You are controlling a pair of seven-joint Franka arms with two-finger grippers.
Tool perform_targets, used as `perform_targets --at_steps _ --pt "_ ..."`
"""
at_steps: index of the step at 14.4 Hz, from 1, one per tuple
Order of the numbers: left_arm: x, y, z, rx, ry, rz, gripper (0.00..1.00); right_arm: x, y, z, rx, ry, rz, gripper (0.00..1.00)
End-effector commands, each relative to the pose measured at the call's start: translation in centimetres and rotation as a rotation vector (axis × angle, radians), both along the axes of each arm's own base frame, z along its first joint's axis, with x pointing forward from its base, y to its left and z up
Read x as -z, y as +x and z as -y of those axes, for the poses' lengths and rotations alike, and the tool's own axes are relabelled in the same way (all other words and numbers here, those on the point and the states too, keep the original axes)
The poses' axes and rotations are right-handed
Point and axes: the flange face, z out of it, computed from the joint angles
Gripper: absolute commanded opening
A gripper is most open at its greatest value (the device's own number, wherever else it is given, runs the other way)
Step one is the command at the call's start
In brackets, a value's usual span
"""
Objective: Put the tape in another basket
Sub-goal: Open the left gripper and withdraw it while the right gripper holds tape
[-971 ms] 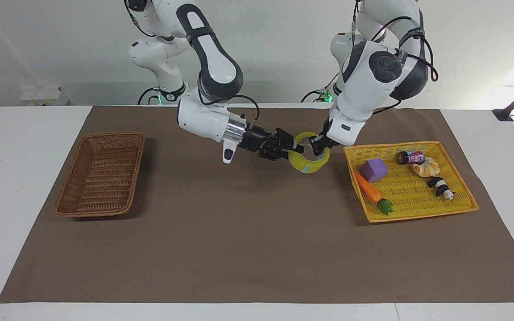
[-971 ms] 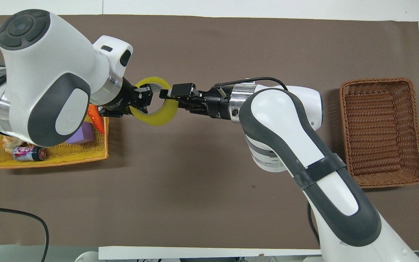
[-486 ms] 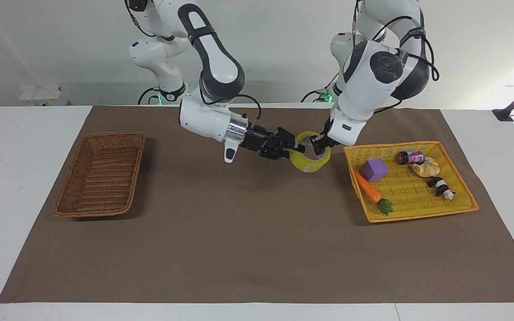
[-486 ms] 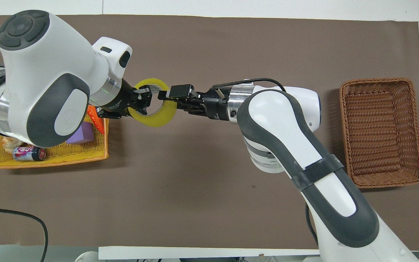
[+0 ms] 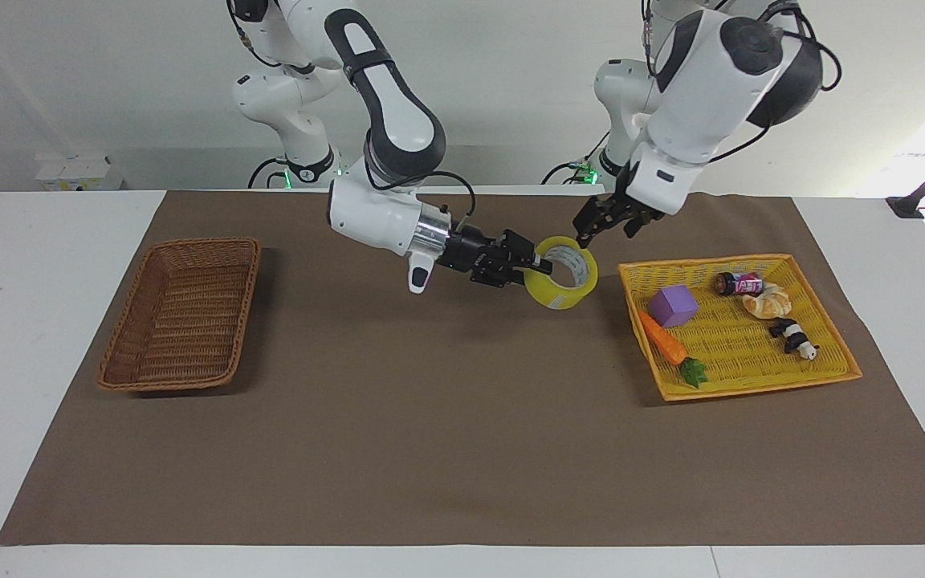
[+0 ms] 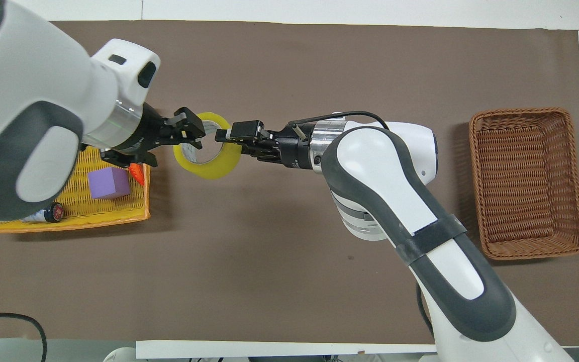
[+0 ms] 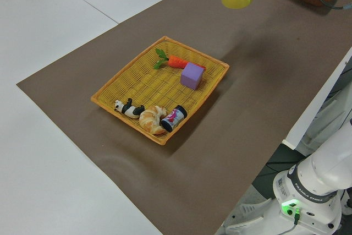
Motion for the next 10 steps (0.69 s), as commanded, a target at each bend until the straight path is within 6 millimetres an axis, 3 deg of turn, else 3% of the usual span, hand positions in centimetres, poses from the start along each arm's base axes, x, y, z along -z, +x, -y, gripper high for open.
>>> perform_targets --at_steps 1,3,5,7,10 --pt "-0.1 2.4 -9.7 0.020 -0.013 0.016 0.99 -0.8 0.7 0.8 -0.015 -0.018 0.032 0.00" --pt "-1.1 3.8 -17.6 0.073 0.078 0.083 0.99 -1.1 2.1 4.1 -0.050 -0.082 0.066 0.00" --pt "-1.0 3.9 -24.1 0.131 0.129 0.106 1.00 -1.2 4.0 9.3 -0.095 -0.102 0.058 0.00" --pt "-0.5 3.5 -27.1 0.089 0.136 0.115 1.00 -2.0 5.4 15.9 -0.107 -0.129 0.051 0.00" --pt "-0.3 2.9 -27.5 0.089 0.136 0.088 1.00 -3.0 5.6 27.1 -0.163 -0.194 0.078 0.00"
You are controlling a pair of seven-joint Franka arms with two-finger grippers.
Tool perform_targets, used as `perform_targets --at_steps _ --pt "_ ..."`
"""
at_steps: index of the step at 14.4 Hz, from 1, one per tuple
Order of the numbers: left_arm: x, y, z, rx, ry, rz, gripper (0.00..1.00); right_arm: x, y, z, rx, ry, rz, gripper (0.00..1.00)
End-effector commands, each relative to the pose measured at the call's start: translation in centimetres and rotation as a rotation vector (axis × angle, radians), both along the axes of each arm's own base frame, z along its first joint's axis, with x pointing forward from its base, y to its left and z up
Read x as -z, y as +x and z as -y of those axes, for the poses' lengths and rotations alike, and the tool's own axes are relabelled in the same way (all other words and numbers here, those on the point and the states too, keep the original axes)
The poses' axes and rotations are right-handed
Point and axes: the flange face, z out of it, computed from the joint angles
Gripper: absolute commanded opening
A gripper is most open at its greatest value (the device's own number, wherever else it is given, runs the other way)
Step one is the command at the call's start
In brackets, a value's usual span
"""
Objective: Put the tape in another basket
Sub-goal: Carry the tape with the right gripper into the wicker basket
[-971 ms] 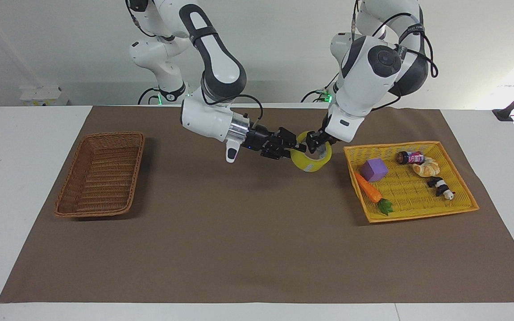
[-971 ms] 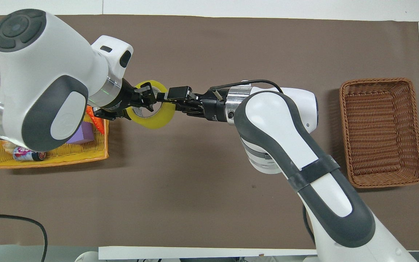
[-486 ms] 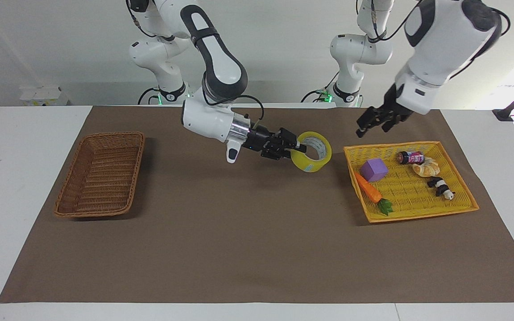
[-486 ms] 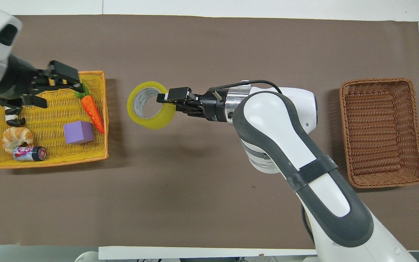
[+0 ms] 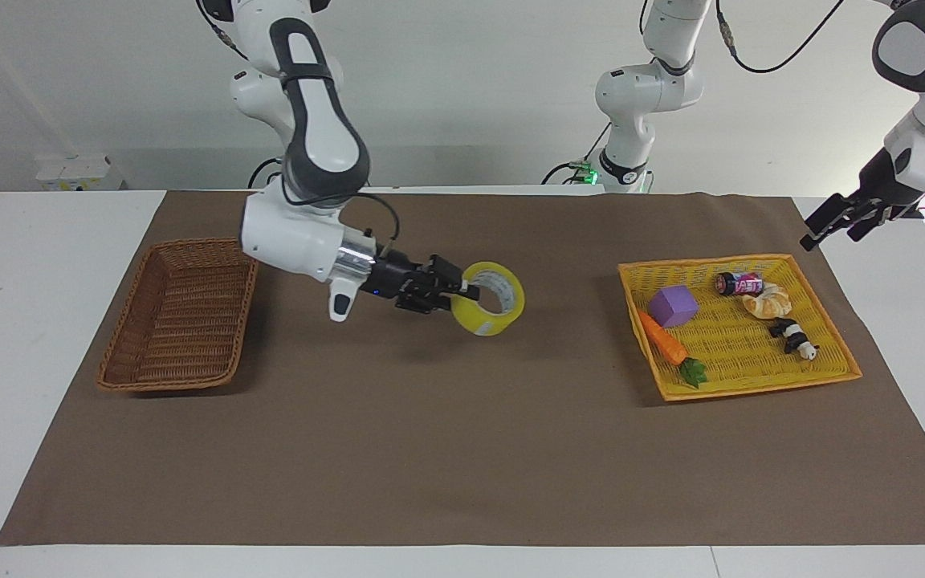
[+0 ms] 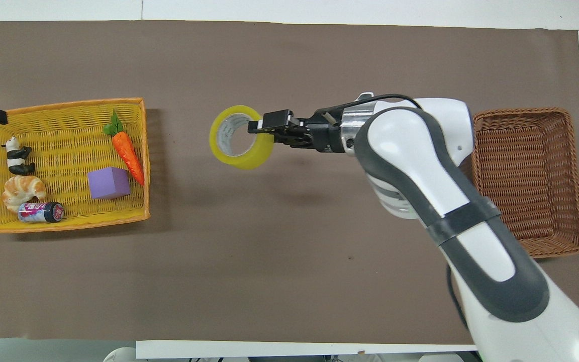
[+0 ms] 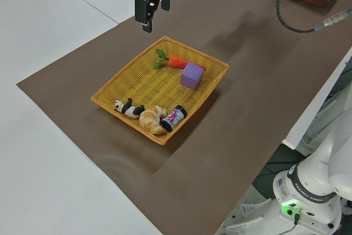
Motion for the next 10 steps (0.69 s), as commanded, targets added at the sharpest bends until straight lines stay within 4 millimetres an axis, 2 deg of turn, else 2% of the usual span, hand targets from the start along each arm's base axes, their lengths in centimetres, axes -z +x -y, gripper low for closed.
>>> perform_targets --at_steps 1,3,5,6,7,8,10 --pt "0.0 -0.7 0.9 0.019 0.018 -0.021 1.00 -1.3 -1.1 10.0 -0.054 -0.020 0.033 0.00" --pt "-0.4 -1.0 0.9 0.021 0.019 -0.022 1.00 -0.6 -2.8 18.0 -0.096 -0.088 0.043 0.00" --pt "-1.5 -0.8 0.7 0.036 0.059 -0.016 1.00 0.3 -5.4 26.9 -0.127 -0.175 0.088 0.00" --pt "-2.0 -0.9 1.3 0.050 0.075 -0.039 1.00 0.7 -6.9 30.2 -0.140 -0.203 0.095 0.00" --pt "-1.6 -0.8 1.7 0.057 0.064 -0.083 1.00 1.7 -8.2 33.2 -0.145 -0.216 0.095 0.00" --pt "-2.3 -0.7 1.8 0.058 0.068 -0.099 1.00 3.0 -9.4 35.9 -0.146 -0.207 0.103 0.00" --pt "-3.2 -0.3 2.4 0.070 0.072 -0.123 1.00 5.4 -11.1 39.1 -0.139 -0.169 0.104 0.00"
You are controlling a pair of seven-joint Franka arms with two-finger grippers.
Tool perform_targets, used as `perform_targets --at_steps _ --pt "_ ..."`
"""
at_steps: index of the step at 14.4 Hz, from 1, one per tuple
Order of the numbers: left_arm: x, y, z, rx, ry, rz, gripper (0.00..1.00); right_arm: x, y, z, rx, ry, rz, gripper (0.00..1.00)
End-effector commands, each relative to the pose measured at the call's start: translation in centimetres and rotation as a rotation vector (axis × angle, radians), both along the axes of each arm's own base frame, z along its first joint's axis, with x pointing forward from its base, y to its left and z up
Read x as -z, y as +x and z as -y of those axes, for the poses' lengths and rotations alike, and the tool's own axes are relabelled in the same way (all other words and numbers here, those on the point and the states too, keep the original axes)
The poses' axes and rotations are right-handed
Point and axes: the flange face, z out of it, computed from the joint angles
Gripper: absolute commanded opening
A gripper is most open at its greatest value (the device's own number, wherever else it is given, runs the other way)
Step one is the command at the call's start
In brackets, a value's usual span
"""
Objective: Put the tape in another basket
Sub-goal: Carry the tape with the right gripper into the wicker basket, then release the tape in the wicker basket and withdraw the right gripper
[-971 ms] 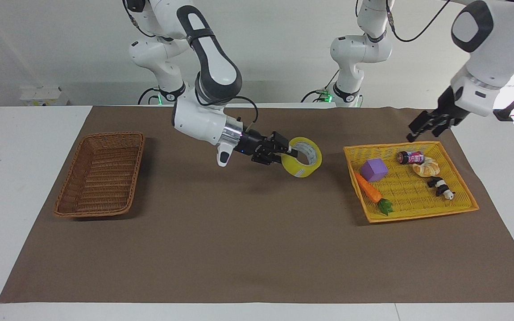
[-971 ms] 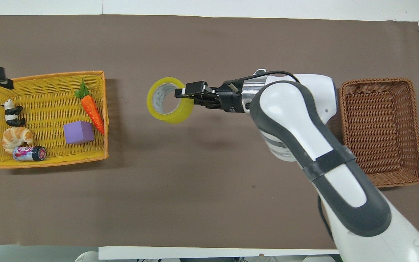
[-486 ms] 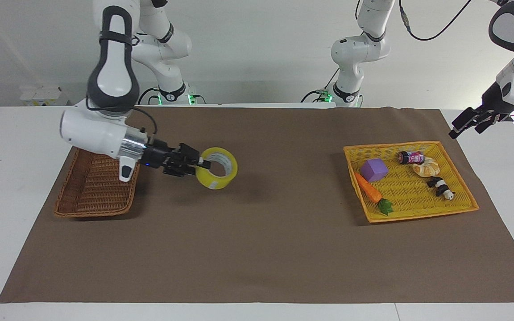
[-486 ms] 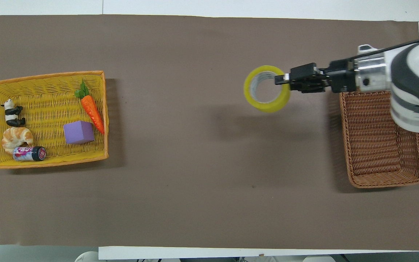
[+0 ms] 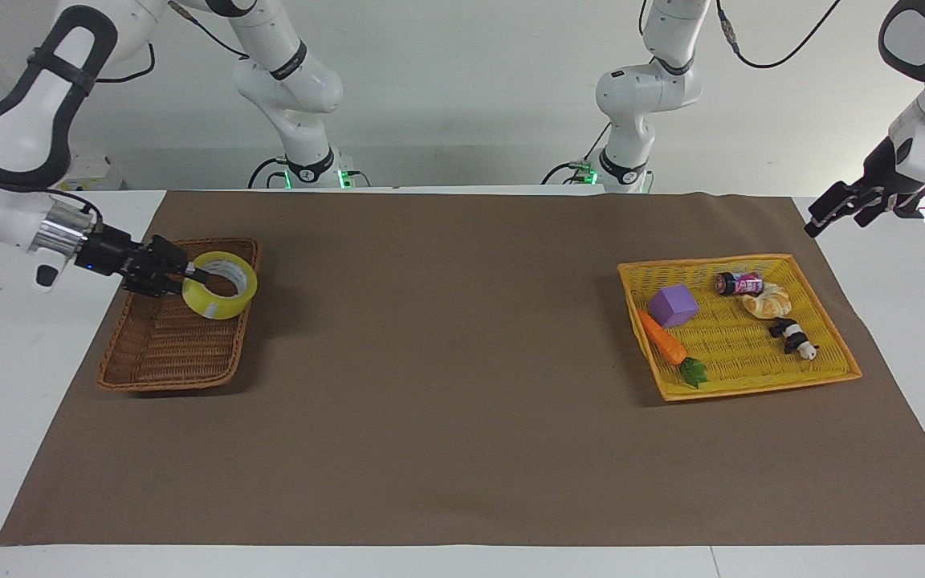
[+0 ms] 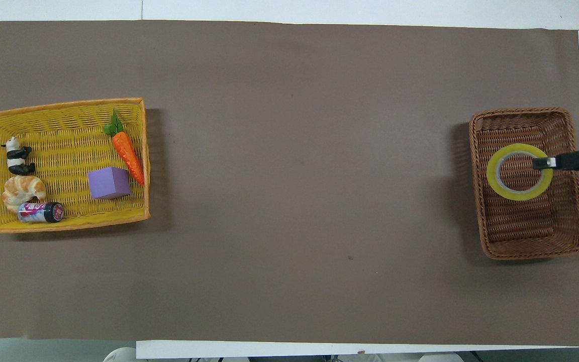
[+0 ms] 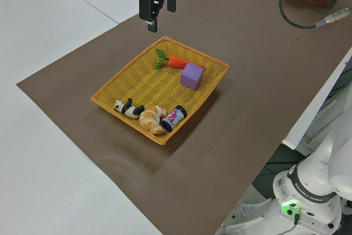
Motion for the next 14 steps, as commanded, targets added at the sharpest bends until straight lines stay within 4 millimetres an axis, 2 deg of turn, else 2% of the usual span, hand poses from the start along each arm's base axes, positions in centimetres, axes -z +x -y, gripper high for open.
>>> perform_targets --at_steps 1,2,9,11,12,13,14 --pt "-1.1 0.9 1.5 0.038 0.037 -0.045 1.00 2.8 -1.2 1.9 -0.036 0.035 0.006 0.00" --pt "-1.1 1.1 3.0 0.067 0.047 -0.037 1.00 3.5 -1.5 2.1 -0.041 0.039 0.004 0.00" --pt "-0.9 0.7 3.5 0.078 0.047 -0.068 1.00 9.2 -2.6 2.8 -0.080 0.026 0.028 0.00" --pt "-0.1 1.2 3.6 0.080 0.046 -0.084 1.00 9.4 -2.7 3.0 -0.083 0.021 0.035 0.00" --pt "0.2 1.5 3.5 0.078 0.047 -0.098 1.00 9.3 -2.5 3.0 -0.087 0.017 0.036 0.09" --pt "0.3 2.1 3.5 0.078 0.049 -0.102 1.00 9.4 -2.4 3.0 -0.099 0.005 0.032 0.41" --pt "0.2 2.3 3.5 0.077 0.049 -0.112 1.00 9.3 -2.2 2.8 -0.108 -0.007 0.034 0.82"
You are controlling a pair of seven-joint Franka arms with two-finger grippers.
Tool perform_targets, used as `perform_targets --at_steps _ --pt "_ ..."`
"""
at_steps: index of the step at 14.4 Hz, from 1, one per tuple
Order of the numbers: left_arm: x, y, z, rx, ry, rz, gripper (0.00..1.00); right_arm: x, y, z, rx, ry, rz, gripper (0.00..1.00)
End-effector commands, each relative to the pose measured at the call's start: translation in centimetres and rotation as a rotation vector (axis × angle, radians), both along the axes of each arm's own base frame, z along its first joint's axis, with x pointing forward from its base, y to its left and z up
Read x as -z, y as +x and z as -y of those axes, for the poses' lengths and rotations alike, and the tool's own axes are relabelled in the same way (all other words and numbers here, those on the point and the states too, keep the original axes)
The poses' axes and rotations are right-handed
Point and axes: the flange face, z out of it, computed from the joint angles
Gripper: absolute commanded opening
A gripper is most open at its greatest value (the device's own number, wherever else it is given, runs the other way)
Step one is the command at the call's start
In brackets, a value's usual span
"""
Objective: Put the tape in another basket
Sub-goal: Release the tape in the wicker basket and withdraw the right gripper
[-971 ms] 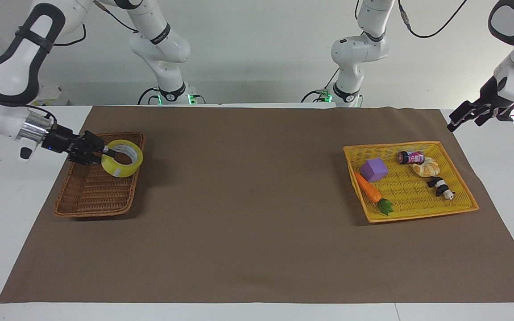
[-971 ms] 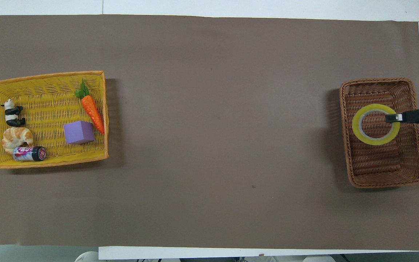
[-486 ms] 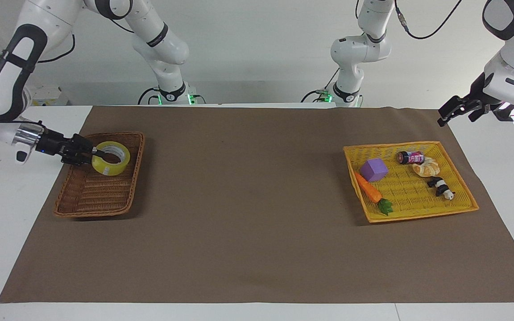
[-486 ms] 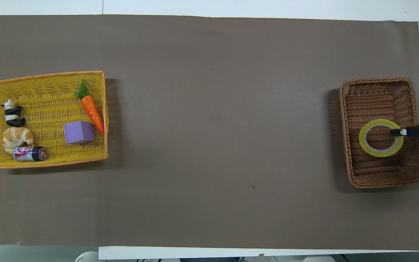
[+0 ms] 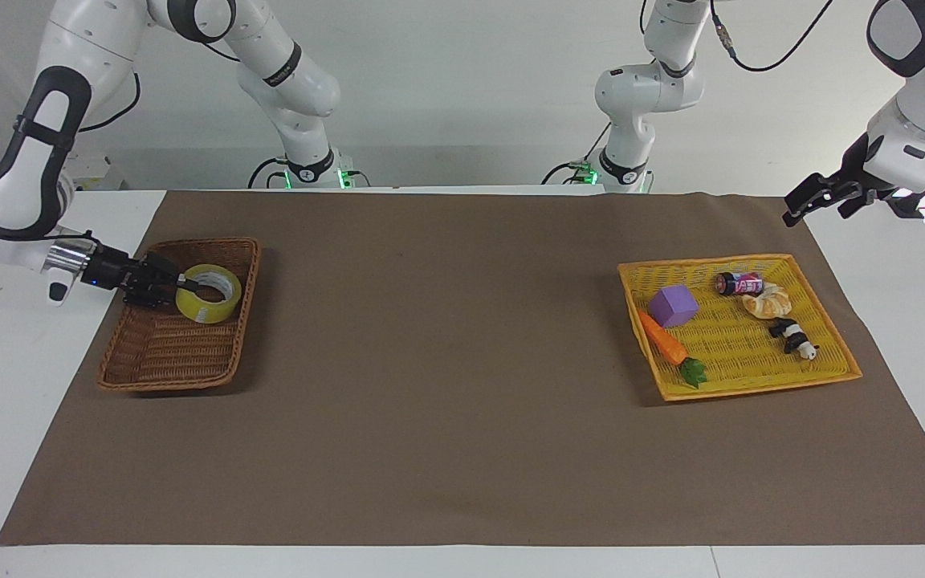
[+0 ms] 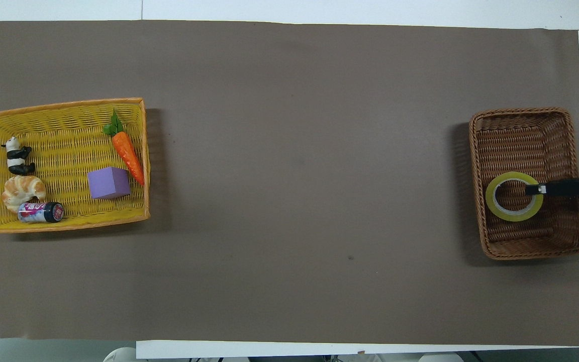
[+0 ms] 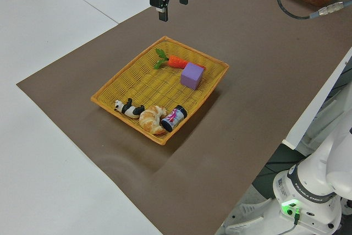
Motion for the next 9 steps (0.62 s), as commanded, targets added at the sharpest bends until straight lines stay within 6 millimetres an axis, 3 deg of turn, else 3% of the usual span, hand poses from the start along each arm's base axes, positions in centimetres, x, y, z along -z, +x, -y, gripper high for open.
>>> perform_targets --at_steps 1,3,4,6,9 --pt "-0.4 1.3 0.0 0.010 0.023 -0.025 1.00 0.0 0.1 0.1 -0.036 -0.047 0.017 1.00" --pt "-0.5 1.4 0.0 0.010 0.025 -0.019 1.00 -1.2 1.2 -0.5 -0.068 -0.098 0.032 1.00" --pt "-0.5 1.4 0.0 0.009 0.027 -0.013 1.00 -2.9 2.0 -1.1 -0.107 -0.151 0.049 1.00" --pt "-0.8 1.1 0.1 0.011 0.027 -0.001 1.00 -7.1 3.4 -2.7 -0.191 -0.310 0.103 1.00" --pt "-0.2 -2.4 -0.8 -0.001 0.020 -0.045 1.00 -14.3 5.6 -7.4 -0.298 -0.529 0.124 1.00"
